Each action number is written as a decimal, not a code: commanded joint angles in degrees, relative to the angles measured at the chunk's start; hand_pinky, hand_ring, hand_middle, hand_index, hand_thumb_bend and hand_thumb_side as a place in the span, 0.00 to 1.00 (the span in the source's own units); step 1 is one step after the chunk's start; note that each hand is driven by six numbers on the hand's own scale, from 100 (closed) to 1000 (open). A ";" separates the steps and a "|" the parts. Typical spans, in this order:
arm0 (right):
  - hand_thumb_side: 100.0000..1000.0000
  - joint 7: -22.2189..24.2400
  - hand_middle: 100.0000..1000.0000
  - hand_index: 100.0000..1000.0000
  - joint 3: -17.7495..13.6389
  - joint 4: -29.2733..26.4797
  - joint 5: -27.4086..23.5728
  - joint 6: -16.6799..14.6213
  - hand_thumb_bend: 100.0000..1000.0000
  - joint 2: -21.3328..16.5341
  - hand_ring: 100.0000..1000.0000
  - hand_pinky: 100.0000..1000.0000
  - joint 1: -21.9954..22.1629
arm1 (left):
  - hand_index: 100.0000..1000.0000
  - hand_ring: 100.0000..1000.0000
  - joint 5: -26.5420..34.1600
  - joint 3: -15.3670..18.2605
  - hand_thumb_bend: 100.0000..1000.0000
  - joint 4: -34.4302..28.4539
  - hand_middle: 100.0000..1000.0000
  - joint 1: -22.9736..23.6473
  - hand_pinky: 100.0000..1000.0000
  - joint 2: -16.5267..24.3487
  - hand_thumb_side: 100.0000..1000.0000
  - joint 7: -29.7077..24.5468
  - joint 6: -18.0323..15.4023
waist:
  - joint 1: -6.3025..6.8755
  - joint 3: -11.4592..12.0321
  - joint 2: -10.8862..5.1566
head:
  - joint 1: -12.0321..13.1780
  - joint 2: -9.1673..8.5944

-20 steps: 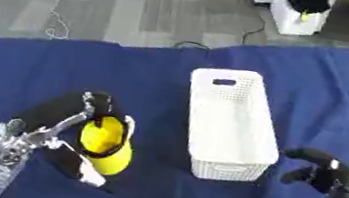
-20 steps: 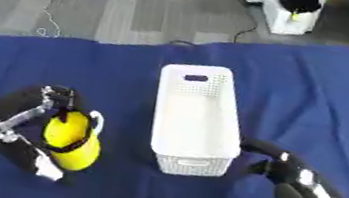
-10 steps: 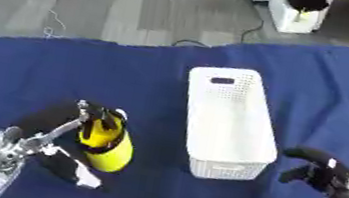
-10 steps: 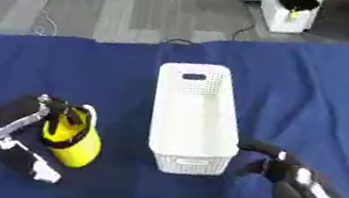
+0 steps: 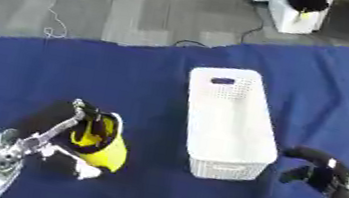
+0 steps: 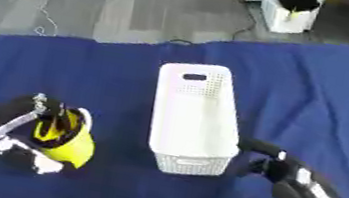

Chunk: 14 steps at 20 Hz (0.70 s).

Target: Pick up objects on the table and place them in the box.

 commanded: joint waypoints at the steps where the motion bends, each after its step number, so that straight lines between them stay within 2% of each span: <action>1: 0.78 -0.10 0.86 0.93 -0.14 -1.01 0.07 -0.03 0.44 -0.43 0.67 0.80 -0.22 | 0.33 0.02 1.38 1.08 0.50 -0.10 0.21 -0.07 0.00 0.50 0.11 2.43 1.07 | -0.39 0.13 -0.86 | -0.63 -0.88; 5: 0.78 -0.11 0.86 0.93 -0.15 -1.01 0.08 -0.03 0.44 -0.42 0.67 0.80 -0.17 | 0.29 0.00 1.84 1.31 0.51 0.08 0.17 -0.04 0.00 0.53 0.09 6.54 3.07 | -0.40 0.18 -0.90 | -0.60 -0.84; 6: 0.78 -0.11 0.86 0.93 -0.15 -1.01 0.07 -0.03 0.44 -0.42 0.67 0.80 -0.17 | 0.29 0.00 1.75 1.28 0.55 0.06 0.16 -0.04 0.00 0.54 0.07 7.08 3.30 | -0.40 0.20 -0.91 | -0.57 -0.87; 7: 0.78 -0.11 0.86 0.93 -0.15 -1.01 0.07 -0.03 0.44 -0.42 0.67 0.80 -0.17 | 0.29 0.00 1.64 1.27 0.53 -0.04 0.16 -0.02 0.00 0.54 0.08 7.56 3.42 | -0.40 0.22 -0.91 | -0.55 -0.89; 8: 0.79 -0.11 0.86 0.93 -0.15 -1.01 0.08 -0.02 0.44 -0.42 0.67 0.80 -0.16 | 0.28 0.00 1.57 1.27 0.65 -0.15 0.16 -0.02 0.00 0.54 0.03 7.94 3.48 | -0.40 0.24 -0.91 | -0.54 -0.90; 14: 0.79 -0.09 0.86 0.93 -0.17 -1.01 0.16 -0.01 0.44 -0.42 0.67 0.80 -0.08 | 0.28 0.00 1.79 1.37 0.75 -1.60 0.16 -0.15 0.00 0.63 0.00 10.13 3.46 | -0.43 0.38 -0.99 | -0.47 -0.82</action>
